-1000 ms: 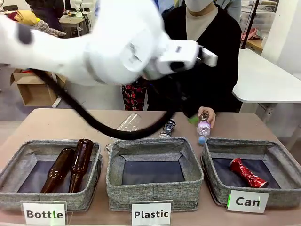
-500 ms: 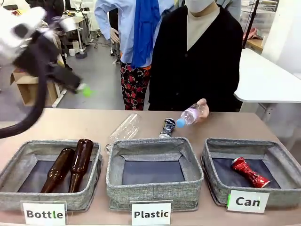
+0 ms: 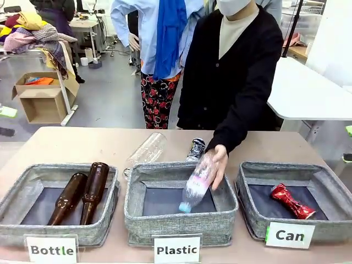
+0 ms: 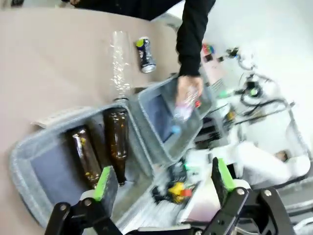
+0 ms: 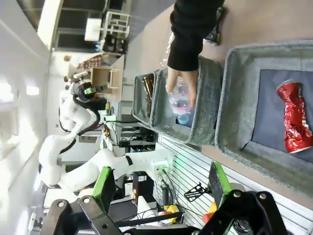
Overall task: Sort the can waste into the basket.
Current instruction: Pick up the can waste from the table and place it in the right Fabric basket.
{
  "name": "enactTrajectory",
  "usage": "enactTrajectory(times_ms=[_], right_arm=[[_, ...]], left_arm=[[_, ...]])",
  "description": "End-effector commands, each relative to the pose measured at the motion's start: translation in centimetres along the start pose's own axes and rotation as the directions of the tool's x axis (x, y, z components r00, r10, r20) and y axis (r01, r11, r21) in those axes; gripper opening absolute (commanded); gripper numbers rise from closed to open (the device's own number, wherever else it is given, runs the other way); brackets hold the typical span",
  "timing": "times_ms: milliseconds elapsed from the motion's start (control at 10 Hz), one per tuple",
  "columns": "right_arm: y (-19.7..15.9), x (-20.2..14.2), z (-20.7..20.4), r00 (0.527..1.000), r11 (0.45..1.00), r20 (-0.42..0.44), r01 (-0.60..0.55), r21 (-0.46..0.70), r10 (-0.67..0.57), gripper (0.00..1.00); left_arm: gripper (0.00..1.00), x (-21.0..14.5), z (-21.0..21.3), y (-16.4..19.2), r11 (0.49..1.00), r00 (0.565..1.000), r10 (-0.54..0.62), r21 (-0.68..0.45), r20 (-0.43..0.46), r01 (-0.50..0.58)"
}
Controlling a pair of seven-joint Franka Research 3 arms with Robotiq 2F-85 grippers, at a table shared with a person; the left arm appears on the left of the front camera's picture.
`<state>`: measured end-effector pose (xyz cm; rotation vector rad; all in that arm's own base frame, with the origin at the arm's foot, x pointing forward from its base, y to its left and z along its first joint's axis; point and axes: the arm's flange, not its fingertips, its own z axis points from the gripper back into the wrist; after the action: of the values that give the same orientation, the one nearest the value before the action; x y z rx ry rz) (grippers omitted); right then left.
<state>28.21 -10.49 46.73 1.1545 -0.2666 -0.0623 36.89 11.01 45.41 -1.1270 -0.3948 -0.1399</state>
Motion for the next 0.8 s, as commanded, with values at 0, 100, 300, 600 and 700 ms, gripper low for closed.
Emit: enactTrajectory(times_ms=[0,100,300,600,700], right_arm=[[0.94,-0.98,0.63,1.000,1.000,-0.017,-0.026,-0.013,0.026,1.00],[0.94,-0.98,0.63,1.000,1.000,-0.017,-0.026,-0.013,0.026,1.00],[0.94,-0.98,0.63,1.000,1.000,-0.017,-0.026,-0.013,0.026,1.00],[0.94,-0.98,0.63,1.000,1.000,-0.017,-0.026,-0.013,0.026,1.00],[0.94,-0.98,0.63,1.000,1.000,-0.017,-0.026,-0.013,0.026,1.00]], left_arm=[[1.00,0.43,-0.64,-2.81,0.990,0.993,-0.114,0.078,-0.043,0.117],[1.00,0.43,-0.64,-2.81,0.990,0.993,-0.114,0.078,-0.043,0.117],[1.00,0.43,-0.64,-2.81,0.990,0.993,-0.114,0.078,-0.043,0.117],[1.00,0.43,-0.64,-2.81,0.990,0.993,-0.114,0.078,-0.043,0.117],[1.00,0.43,-0.64,-2.81,0.990,0.993,-0.114,0.078,-0.043,0.117]])
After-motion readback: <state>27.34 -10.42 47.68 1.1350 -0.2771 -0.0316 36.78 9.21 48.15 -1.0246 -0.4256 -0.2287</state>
